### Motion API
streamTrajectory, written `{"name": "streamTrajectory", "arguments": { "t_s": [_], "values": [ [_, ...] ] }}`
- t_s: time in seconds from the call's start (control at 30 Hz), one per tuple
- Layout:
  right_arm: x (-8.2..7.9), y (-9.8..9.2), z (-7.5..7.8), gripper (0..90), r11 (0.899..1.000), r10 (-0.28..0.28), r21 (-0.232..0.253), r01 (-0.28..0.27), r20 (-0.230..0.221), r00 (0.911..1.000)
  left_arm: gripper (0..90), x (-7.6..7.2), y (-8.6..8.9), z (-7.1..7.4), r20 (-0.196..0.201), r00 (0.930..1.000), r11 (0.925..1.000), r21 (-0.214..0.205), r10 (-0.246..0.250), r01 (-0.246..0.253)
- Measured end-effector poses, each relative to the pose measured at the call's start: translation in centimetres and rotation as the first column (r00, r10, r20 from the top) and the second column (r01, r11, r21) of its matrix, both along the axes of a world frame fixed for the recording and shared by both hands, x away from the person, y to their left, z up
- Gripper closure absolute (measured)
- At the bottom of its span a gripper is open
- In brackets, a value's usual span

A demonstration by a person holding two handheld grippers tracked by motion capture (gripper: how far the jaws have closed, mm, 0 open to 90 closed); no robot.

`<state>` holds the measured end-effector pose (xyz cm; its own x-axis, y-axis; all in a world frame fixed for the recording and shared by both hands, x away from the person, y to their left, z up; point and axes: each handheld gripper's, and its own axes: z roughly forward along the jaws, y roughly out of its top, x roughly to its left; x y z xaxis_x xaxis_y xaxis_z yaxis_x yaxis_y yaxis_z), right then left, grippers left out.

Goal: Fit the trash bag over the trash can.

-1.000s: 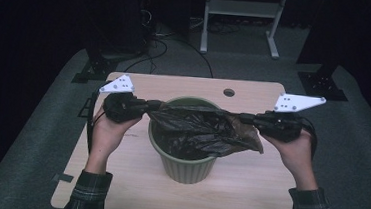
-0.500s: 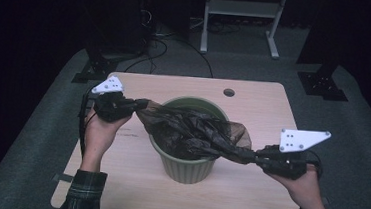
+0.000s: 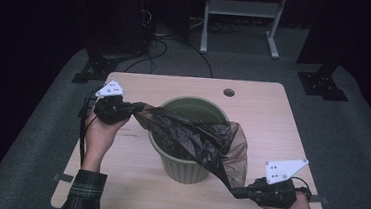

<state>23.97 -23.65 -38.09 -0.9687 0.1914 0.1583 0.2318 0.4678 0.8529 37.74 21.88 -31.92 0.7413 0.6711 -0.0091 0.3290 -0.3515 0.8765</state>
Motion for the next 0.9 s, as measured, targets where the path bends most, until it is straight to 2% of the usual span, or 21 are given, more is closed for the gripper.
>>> {"name": "streamTrajectory", "arguments": {
  "t_s": [0.03,0.07,0.13,0.17,0.23,0.3,0.33,0.37,0.43,0.47,0.5,0.57,0.6,0.67,0.7,0.73,0.8,0.83,0.87,0.9],
  "values": [
    [0.1,-0.1,0.4,82.6,1.000,-0.004,0.011,0.004,0.004,1.0000,89.8,0.0,0.0,0.1,0.001,1.0000,0.9998,-0.020,-0.009,0.009],
    [0.2,-0.3,0.9,78.3,1.000,-0.004,0.031,0.003,0.016,0.9999,89.8,-0.1,-0.1,0.3,0.007,0.9999,0.9997,-0.022,-0.012,0.012],
    [0.4,-0.9,2.5,76.7,0.997,-0.016,0.071,0.013,0.046,0.9988,89.8,-0.2,-0.1,0.7,0.019,0.9998,0.9998,-0.018,-0.011,0.012],
    [0.4,-1.2,3.8,73.1,0.996,-0.028,0.091,0.020,0.080,0.9964,89.8,-0.2,-0.2,0.8,0.019,0.9997,0.9997,-0.018,-0.014,0.014],
    [0.6,-1.6,5.3,72.1,0.992,-0.051,0.117,0.038,0.113,0.9923,89.7,-0.1,-0.2,1.1,0.024,0.9996,0.9998,-0.016,-0.013,0.013],
    [1.2,-1.9,7.4,69.1,0.986,-0.103,0.148,0.077,0.175,0.9792,89.8,-0.1,-0.2,1.2,0.026,0.9995,0.9997,-0.017,-0.015,0.016],
    [1.8,-2.0,8.2,68.7,0.982,-0.133,0.155,0.104,0.188,0.9731,89.7,-0.1,-0.2,1.2,0.027,0.9995,0.9998,-0.014,-0.017,0.017],
    [2.5,-1.9,8.7,66.5,0.981,-0.162,0.141,0.136,0.197,0.9668,89.7,-0.1,-0.2,1.3,0.029,0.9994,0.9998,-0.014,-0.017,0.017],
    [4.4,-1.6,9.3,66.0,0.972,-0.222,0.121,0.200,0.217,0.9504,89.8,-0.1,-0.3,1.2,0.031,0.9993,0.9997,-0.017,-0.019,0.020],
    [5.3,-1.4,9.4,65.8,0.971,-0.232,0.113,0.212,0.211,0.9497,89.7,-0.1,-0.3,1.2,0.033,0.9993,0.9996,-0.016,-0.021,0.021],
    [6.6,-1.1,9.2,64.8,0.963,-0.263,0.109,0.245,0.213,0.9411,89.7,-0.1,-0.3,1.2,0.033,0.9993,0.9996,-0.018,-0.020,0.021],
    [8.9,-0.7,8.6,62.6,0.959,-0.281,0.083,0.270,0.174,0.9439,89.7,0.0,-0.3,1.2,0.032,0.9993,0.9995,-0.023,-0.020,0.020],
    [9.7,-0.4,8.2,61.9,0.955,-0.296,0.072,0.288,0.166,0.9407,89.8,0.0,-0.3,1.1,0.033,0.9993,0.9995,-0.023,-0.020,0.021],
    [11.0,-0.1,7.5,62.1,0.960,-0.279,0.070,0.273,0.122,0.9524,89.8,0.1,-0.4,1.1,0.033,0.9992,0.9994,-0.025,-0.022,0.023],
    [11.6,0.1,7.1,66.3,0.961,-0.273,0.065,0.267,0.099,0.9570,89.8,0.1,-0.4,1.1,0.035,0.9992,0.9994,-0.025,-0.022,0.023],
    [12.0,0.2,6.8,73.4,0.968,-0.250,0.054,0.246,0.080,0.9649,89.8,0.1,-0.4,1.1,0.034,0.9991,0.9994,-0.025,-0.023,0.024],
    [12.2,0.5,6.4,87.7,0.967,-0.253,0.048,0.249,0.081,0.9641,89.8,0.1,-0.4,1.2,0.037,0.9990,0.9994,-0.021,-0.025,0.026],
    [12.3,0.5,6.4,90.0,0.970,-0.242,0.050,0.239,0.069,0.9677,89.8,0.1,-0.4,1.2,0.037,0.9990,0.9994,-0.023,-0.024,0.025],
    [12.4,0.6,6.3,90.0,0.969,-0.246,0.049,0.243,0.073,0.9666,89.8,0.2,-0.4,1.2,0.039,0.9990,0.9994,-0.023,-0.023,0.024],
    [12.5,0.6,6.4,90.0,0.964,-0.266,0.050,0.263,0.081,0.9606,89.8,0.3,-0.4,1.3,0.041,0.9990,0.9995,-0.025,-0.019,0.021]
  ]
}}
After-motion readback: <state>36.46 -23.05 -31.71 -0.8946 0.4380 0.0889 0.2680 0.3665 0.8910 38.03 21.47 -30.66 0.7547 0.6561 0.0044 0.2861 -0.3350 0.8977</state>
